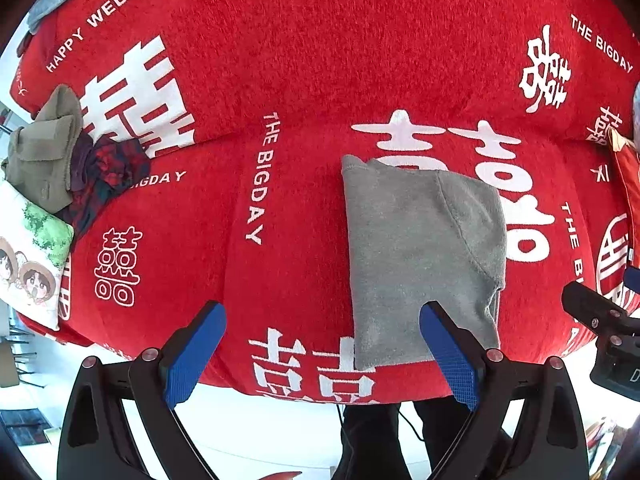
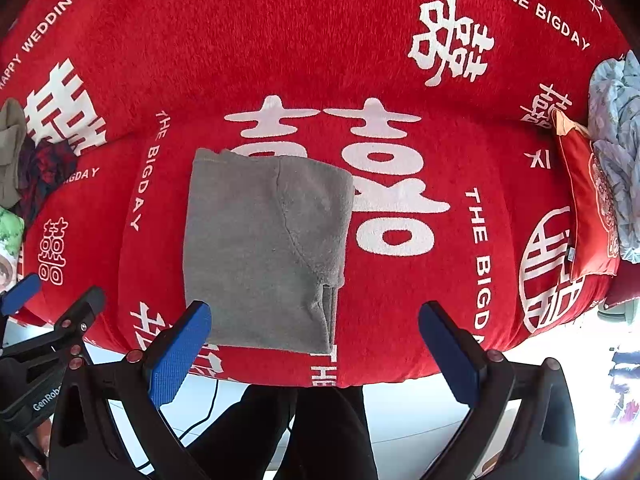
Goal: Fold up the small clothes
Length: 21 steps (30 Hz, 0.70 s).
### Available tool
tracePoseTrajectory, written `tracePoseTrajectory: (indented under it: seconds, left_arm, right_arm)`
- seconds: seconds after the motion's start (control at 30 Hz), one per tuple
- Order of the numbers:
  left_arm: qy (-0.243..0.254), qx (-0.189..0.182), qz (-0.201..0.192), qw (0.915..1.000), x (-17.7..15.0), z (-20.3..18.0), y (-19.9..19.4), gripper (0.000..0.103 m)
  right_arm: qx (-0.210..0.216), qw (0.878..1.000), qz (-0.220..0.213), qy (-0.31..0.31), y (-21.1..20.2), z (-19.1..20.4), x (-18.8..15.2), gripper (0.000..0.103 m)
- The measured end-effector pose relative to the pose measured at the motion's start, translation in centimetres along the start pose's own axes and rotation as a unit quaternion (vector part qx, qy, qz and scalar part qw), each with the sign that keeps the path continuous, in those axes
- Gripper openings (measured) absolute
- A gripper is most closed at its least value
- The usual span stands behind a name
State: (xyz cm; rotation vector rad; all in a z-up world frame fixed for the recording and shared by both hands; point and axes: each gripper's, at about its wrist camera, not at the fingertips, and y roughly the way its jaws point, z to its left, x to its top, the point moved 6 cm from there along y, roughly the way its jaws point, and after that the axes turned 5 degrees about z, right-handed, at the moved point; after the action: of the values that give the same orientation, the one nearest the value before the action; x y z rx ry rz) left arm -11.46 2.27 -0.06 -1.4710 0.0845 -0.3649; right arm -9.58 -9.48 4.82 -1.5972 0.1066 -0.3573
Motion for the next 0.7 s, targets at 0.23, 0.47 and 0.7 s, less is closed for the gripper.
tracePoseTrajectory:
  seconds: [0.23,0.47,0.7]
  left_arm:
    - [-0.004,-0.007,0.003,1.0000,0.00,0.00,0.08,0.098]
    - [-0.005,-0.006,0.003,1.0000,-0.10,0.02,0.14,0.098]
    - [-0.007,-0.006,0.006,0.9999,-0.24,-0.02,0.26,0.098]
  right_arm:
    - [-0.001,1.000,-0.002,-0.001,-0.04,0.00,0.02,0.103]
    - [-0.004,1.000,-0.002,-0.004,-0.05,-0.13,0.17,0.103]
    - [-0.004,1.000,-0.001,-0.004,-0.05,-0.13,0.18,0.103]
